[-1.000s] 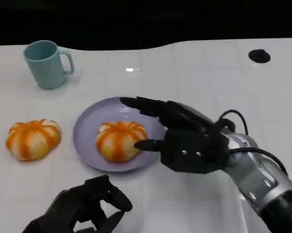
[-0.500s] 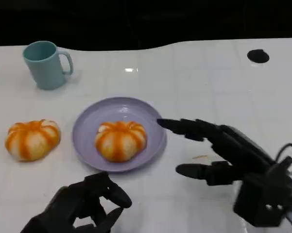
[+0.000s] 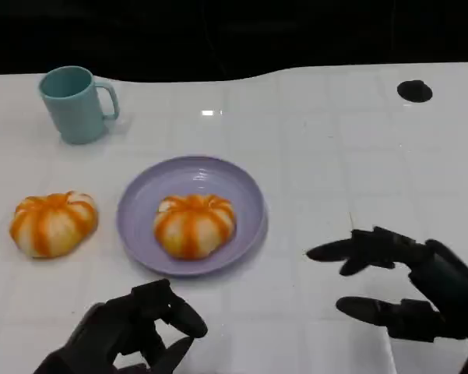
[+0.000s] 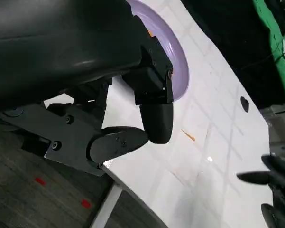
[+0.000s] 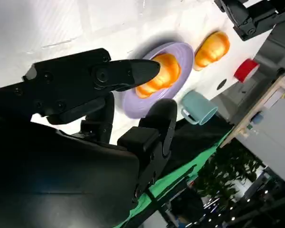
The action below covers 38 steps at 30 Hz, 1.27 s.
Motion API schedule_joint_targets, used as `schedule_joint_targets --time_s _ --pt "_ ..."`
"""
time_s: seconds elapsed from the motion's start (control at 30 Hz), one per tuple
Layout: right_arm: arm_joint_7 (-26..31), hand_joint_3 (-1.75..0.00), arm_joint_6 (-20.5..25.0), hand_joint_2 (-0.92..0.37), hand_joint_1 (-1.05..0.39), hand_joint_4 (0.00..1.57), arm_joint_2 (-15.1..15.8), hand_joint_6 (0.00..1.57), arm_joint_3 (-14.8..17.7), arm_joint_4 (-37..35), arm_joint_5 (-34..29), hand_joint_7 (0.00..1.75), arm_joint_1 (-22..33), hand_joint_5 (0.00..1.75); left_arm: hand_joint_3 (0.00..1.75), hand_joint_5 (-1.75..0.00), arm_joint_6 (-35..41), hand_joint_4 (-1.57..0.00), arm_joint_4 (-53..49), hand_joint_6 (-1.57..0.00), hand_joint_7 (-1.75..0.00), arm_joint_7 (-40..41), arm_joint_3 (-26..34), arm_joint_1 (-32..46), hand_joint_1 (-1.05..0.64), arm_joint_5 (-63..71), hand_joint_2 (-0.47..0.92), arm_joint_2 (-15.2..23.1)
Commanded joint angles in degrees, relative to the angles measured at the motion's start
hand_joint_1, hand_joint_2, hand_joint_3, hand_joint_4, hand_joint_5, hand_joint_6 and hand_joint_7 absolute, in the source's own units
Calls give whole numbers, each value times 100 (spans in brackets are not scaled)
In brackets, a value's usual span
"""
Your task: Grasp the bread from the table and place it into the plate.
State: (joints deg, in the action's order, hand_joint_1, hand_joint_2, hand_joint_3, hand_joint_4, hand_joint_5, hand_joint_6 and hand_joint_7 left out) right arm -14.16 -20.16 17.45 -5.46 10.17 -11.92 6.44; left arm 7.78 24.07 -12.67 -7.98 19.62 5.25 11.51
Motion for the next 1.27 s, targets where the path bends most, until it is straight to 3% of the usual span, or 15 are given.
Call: schedule_joint_targets --time_s 0.03,0.1,0.17,0.2,0.4,0.93,1.27 --pt "348 -38 254 -82 -20 57 -100 66 200 382 -160 100 387 151 68 -175 101 -62 109 -63 -126 -29 19 30 -24 -55 79 31" --pt "555 -93 232 -55 -8 63 -197 71 224 416 -257 107 524 162 68 -175 43 -63 68 -63 -126 -47 47 19 -24 -80 79 49" --pt "741 -117 164 -45 0 71 -287 75 234 339 -327 116 599 172 68 -175 32 -63 69 -64 -126 -60 65 7 -24 -66 79 82" --pt "808 -121 131 -45 2 75 -309 76 232 293 -352 120 620 173 68 -175 51 -63 81 -63 -126 -67 73 4 -23 -71 79 88" --pt "1234 -135 -236 -33 2 90 -178 79 247 -88 -872 140 646 175 67 -175 63 -62 71 -63 -126 -39 94 1 -22 -154 80 57" --pt "1708 -144 -683 -22 -6 95 -170 84 169 -715 -1204 141 471 175 65 -175 -231 -62 -190 -64 -125 -4 131 -46 -22 -168 79 75" --pt "1810 -145 -659 -19 -4 96 -214 85 128 -742 -1242 141 385 175 64 -175 -138 -64 -195 -65 -124 -64 206 -87 -18 -280 80 81"
